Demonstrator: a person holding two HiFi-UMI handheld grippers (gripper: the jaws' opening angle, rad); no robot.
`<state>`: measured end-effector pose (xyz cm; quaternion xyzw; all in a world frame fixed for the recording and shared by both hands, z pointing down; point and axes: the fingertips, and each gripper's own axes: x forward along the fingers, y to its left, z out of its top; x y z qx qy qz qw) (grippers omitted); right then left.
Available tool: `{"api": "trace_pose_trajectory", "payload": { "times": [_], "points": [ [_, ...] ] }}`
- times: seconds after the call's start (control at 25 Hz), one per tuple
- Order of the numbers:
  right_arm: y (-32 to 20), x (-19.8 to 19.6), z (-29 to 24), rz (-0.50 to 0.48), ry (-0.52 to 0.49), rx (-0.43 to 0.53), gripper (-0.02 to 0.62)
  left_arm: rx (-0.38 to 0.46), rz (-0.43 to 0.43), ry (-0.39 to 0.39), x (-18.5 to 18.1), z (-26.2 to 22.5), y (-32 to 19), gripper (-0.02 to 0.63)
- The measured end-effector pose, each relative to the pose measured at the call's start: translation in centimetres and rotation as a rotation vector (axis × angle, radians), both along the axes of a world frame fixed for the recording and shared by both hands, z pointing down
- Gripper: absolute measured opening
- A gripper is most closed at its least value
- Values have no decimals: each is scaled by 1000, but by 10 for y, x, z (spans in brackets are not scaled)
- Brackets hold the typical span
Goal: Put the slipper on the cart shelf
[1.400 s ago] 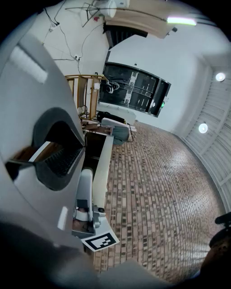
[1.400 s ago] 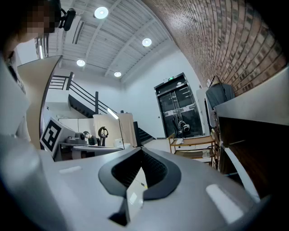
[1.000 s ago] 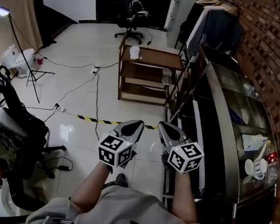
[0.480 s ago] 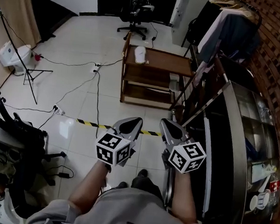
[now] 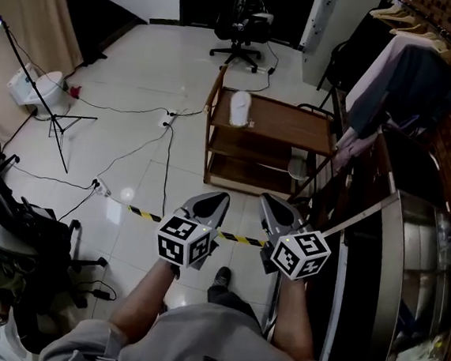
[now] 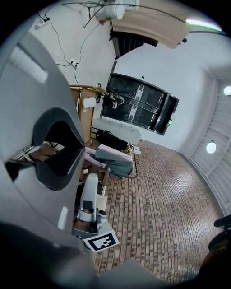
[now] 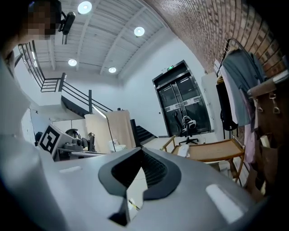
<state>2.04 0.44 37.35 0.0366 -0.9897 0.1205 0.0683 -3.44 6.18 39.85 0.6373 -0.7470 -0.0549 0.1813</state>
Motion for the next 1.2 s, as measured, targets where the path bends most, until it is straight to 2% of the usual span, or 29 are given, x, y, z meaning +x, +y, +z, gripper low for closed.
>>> {"api": "trace_pose_trajectory", "payload": {
  "times": [0.32,0.6,0.84,1.2],
  "points": [
    [-95,-72,3,-54,1,-27,0,-35,-64,1,-70,3,-92,8],
    [-138,-115,18,-55,26,-51,0,-61,-70,6,-115,12,-135,8],
    [-178,-163,45,-21,85,-48,0,-54,-37,31,-171,28,-179,8],
    [-228,-269,71,86,177,-54,0,-95,69,68,-282,58,-228,8]
  ]
}}
